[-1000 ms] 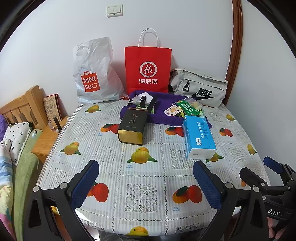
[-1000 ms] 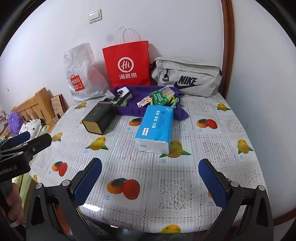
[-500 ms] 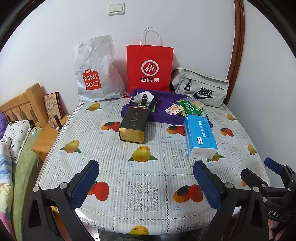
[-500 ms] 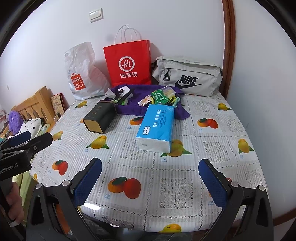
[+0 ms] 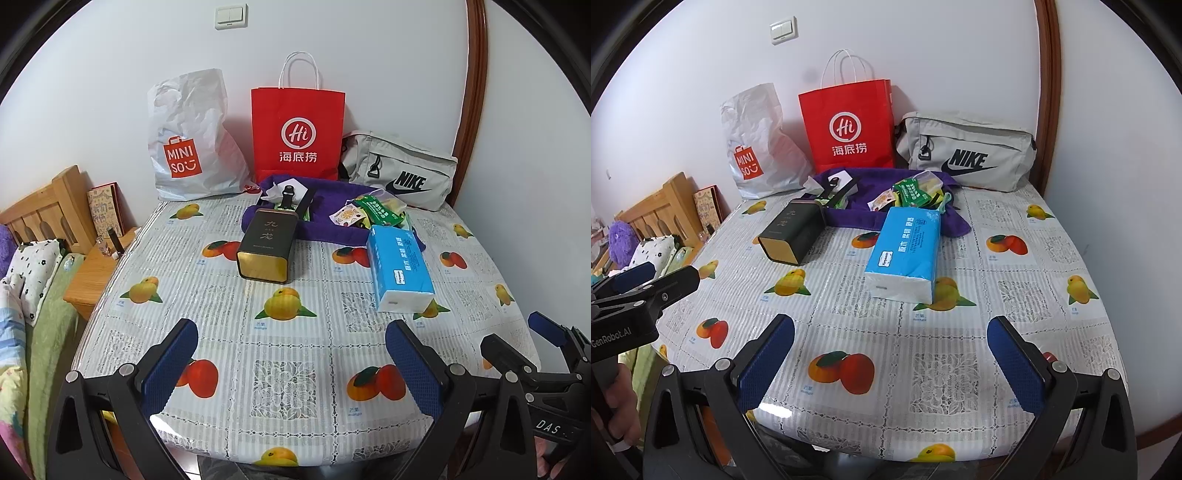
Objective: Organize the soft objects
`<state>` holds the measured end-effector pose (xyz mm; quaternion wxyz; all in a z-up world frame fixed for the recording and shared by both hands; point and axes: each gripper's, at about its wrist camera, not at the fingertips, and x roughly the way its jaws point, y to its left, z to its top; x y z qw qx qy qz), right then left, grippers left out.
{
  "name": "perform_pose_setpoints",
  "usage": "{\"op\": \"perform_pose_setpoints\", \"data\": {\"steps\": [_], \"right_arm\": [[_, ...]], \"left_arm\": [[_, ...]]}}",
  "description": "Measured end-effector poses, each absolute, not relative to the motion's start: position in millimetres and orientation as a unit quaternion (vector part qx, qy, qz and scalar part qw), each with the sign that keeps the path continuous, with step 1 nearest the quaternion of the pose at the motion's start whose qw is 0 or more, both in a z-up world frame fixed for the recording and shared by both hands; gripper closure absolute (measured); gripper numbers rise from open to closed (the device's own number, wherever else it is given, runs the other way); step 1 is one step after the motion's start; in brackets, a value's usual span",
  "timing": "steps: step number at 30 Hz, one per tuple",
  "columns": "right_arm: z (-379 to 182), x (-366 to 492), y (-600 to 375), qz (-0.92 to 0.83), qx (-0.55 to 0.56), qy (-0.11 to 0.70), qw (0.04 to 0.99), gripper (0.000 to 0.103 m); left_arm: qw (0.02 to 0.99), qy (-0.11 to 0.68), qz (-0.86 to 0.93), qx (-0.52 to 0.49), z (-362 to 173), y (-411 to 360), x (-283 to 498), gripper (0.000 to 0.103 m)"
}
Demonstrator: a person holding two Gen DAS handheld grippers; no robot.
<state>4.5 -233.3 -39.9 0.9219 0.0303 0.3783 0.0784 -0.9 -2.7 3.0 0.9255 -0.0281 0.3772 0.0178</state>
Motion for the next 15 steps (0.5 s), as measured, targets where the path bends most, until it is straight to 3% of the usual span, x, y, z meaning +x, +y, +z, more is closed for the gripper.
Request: {"op": "perform_pose_setpoints", "data": {"steps": [15], "right_arm": [[-39.3, 2.4, -233.2, 0.080, 0.028, 0.377, 0.922, 0.000]], "left_arm": [[0.925, 0.379, 0.018, -0.028, 1.8, -1.3, -1.1, 0.001]]}}
